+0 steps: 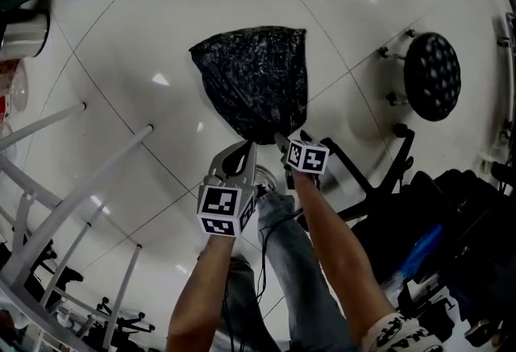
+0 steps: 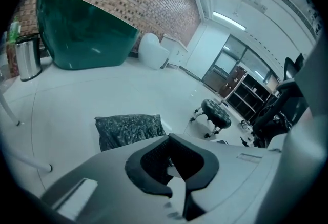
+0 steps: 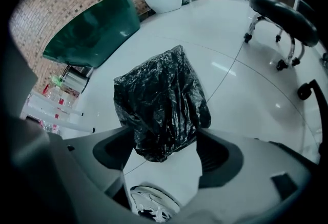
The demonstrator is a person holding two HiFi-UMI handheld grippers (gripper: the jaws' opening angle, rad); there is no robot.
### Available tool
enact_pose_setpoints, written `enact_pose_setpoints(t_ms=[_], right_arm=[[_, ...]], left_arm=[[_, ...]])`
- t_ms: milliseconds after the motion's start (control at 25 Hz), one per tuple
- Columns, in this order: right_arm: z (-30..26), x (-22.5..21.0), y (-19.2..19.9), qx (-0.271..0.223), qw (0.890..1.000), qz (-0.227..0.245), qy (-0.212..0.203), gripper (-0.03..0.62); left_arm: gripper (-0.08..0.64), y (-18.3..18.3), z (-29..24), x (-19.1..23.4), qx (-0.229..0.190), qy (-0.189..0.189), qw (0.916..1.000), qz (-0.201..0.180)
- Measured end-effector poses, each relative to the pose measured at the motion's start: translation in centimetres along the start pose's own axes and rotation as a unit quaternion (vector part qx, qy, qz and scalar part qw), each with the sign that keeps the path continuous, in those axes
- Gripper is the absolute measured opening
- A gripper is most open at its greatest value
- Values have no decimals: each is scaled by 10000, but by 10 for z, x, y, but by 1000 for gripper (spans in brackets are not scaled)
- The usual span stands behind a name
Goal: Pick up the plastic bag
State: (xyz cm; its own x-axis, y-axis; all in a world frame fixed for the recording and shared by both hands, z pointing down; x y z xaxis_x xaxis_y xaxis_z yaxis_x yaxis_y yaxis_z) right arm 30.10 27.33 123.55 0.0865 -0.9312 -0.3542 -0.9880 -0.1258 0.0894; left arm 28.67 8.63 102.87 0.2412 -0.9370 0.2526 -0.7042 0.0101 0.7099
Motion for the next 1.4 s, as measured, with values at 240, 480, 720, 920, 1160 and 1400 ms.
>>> enact_pose_setpoints(t_ms=[240, 480, 720, 920, 1160, 1400], right_arm=[[-37, -5, 11, 184, 9986, -489, 1, 396], [-46, 1, 4, 300, 9981, 346, 402, 14], [45, 69, -38, -736, 9669, 2442, -17, 12], [171, 138, -76, -1492, 9177, 3668, -312, 12], [350, 216, -96, -1931, 8683, 4515, -701, 12], [493, 313, -107, -2291, 7940, 5458, -1385, 12]], left_arm=[[2, 28, -6, -1, 180, 69, 9996, 193], [2, 37, 22, 5, 108, 3, 9987, 499], [2, 14, 66, 0, -92, -275, 9964, 799], [2, -55, 124, -19, -539, -434, 9941, 836], [2, -138, 223, -56, -933, -532, 9911, 786], [2, -211, 314, -72, -1683, -920, 9786, 748]])
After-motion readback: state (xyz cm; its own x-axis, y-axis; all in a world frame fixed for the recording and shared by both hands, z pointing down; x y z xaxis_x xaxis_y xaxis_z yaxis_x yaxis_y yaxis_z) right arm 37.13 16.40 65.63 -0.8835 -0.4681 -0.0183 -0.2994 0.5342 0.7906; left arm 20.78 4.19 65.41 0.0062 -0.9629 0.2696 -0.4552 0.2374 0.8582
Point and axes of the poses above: the fingertips, and each gripper's own axes: z backward along the fingers, x to its left, y out of its underside, the point moved 6 cm from there along z, backward along the fingers, and after that the axes turned 15 degrees about -z, right-handed, at the moved point
